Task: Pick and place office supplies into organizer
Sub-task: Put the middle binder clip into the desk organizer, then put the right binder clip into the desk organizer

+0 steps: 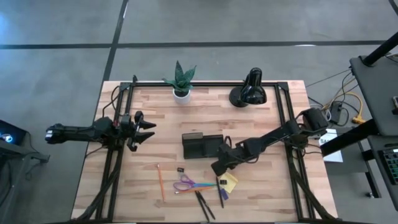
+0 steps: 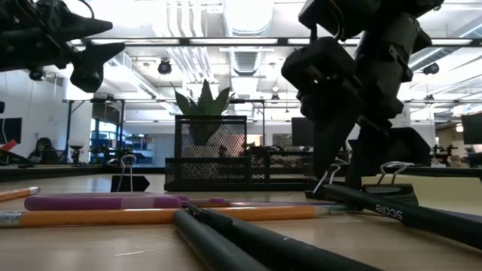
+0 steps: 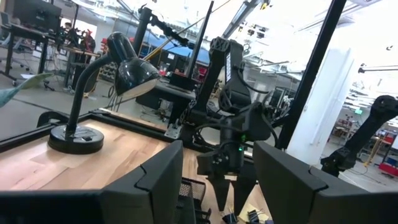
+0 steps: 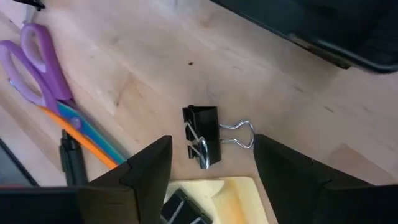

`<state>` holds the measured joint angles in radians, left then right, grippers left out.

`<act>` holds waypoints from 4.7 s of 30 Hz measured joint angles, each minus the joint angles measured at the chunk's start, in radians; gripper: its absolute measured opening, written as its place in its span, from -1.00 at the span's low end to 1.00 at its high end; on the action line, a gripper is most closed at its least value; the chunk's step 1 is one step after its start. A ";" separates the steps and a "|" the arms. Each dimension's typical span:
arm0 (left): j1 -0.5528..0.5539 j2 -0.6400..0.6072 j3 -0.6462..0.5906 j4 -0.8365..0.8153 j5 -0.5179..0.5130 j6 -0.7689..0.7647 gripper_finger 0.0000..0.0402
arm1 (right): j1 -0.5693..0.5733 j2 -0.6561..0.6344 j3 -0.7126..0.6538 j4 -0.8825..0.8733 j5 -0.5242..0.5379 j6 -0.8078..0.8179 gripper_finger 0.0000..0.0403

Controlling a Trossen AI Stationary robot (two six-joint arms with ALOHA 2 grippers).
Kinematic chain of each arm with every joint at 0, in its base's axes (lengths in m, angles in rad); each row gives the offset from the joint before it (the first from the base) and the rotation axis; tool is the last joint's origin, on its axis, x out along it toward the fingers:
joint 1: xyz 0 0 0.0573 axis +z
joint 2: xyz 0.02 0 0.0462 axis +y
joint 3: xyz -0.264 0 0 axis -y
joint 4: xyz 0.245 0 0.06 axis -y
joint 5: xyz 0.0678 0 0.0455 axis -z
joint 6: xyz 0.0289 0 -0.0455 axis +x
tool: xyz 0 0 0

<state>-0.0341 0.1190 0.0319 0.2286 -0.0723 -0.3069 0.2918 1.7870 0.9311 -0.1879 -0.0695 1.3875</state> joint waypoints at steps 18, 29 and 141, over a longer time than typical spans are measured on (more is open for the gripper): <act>0.000 0.001 0.000 -0.001 0.000 0.000 -0.09 | 0.001 -0.011 0.011 0.000 0.013 -0.007 -0.29; 0.000 0.003 0.000 -0.001 0.000 0.000 -0.09 | 0.006 -0.013 0.011 -0.024 0.047 -0.021 -0.81; 0.000 0.005 0.000 -0.001 0.000 0.000 -0.09 | 0.352 0.180 0.478 -0.585 0.357 -0.704 -0.34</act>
<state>-0.0341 0.1238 0.0319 0.2278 -0.0725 -0.3069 0.6441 1.9675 1.4092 -0.7725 0.2875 0.6837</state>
